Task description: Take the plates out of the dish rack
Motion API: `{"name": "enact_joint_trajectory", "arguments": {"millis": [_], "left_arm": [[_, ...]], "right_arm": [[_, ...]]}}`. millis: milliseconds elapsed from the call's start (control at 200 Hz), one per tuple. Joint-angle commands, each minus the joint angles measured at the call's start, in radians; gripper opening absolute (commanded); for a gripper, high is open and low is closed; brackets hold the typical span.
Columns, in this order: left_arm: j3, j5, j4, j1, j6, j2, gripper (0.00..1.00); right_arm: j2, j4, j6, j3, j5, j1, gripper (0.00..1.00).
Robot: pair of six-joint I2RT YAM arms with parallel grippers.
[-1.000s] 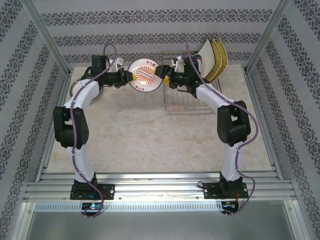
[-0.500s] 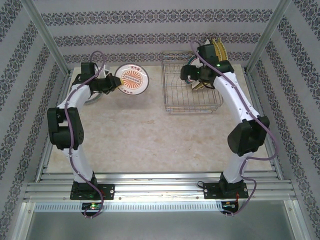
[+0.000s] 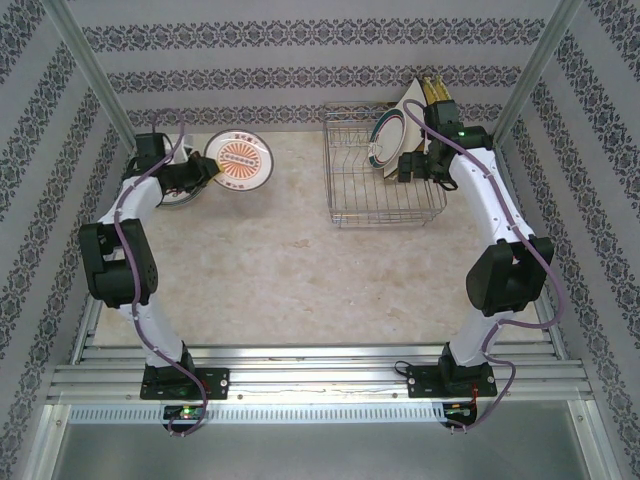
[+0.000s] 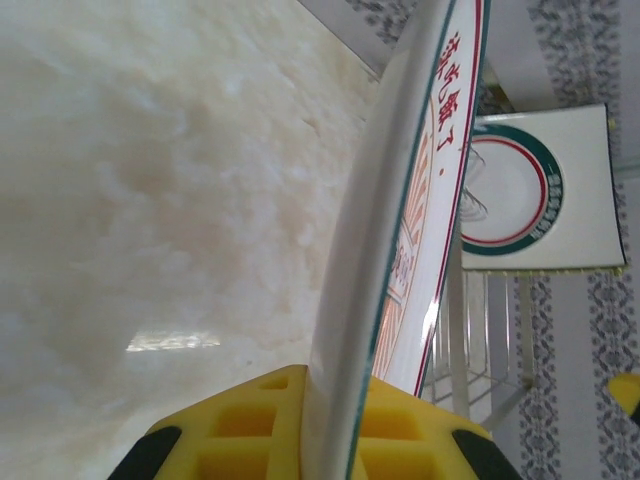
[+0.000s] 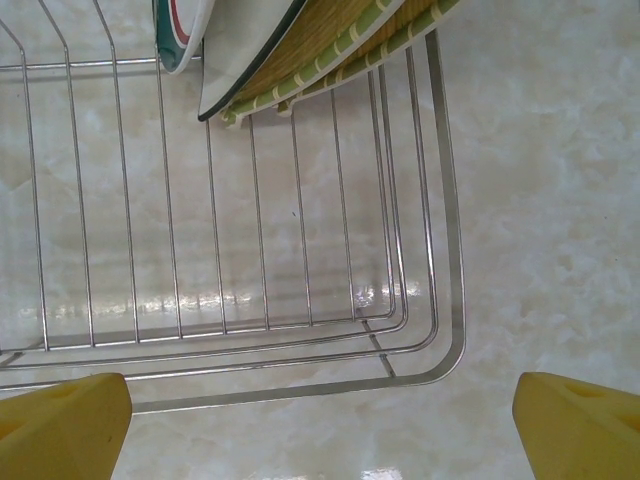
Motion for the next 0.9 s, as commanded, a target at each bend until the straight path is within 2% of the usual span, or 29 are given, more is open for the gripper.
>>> {"name": "enact_joint_trajectory", "arguments": {"millis": [0, 145, 285, 440, 715, 894], "left_arm": [[-0.021, -0.004, 0.070, 0.045, -0.009, -0.068, 0.00], [-0.095, 0.001, 0.129, 0.111, -0.042, -0.098, 0.00], [-0.172, -0.050, 0.183, 0.186, -0.079, -0.138, 0.00], [-0.276, -0.108, 0.349, 0.246, -0.201, -0.159, 0.00], [-0.333, -0.236, 0.469, 0.296, -0.319, -0.122, 0.00], [-0.311, -0.267, 0.480, 0.312, -0.339, -0.064, 0.00]], "right_arm": [[0.008, -0.026, -0.026, 0.005, 0.016, -0.009, 0.98], [0.011, -0.024, -0.032, -0.003, 0.010, -0.008, 0.98], [0.012, -0.017, -0.036, -0.013, 0.000, -0.010, 0.98], [0.020, -0.015, -0.037, -0.006, -0.017, -0.006, 0.98], [0.014, -0.012, -0.038, -0.010, -0.026, 0.002, 0.98], [0.004, -0.006, -0.036, -0.022, -0.023, 0.004, 0.98]]}}
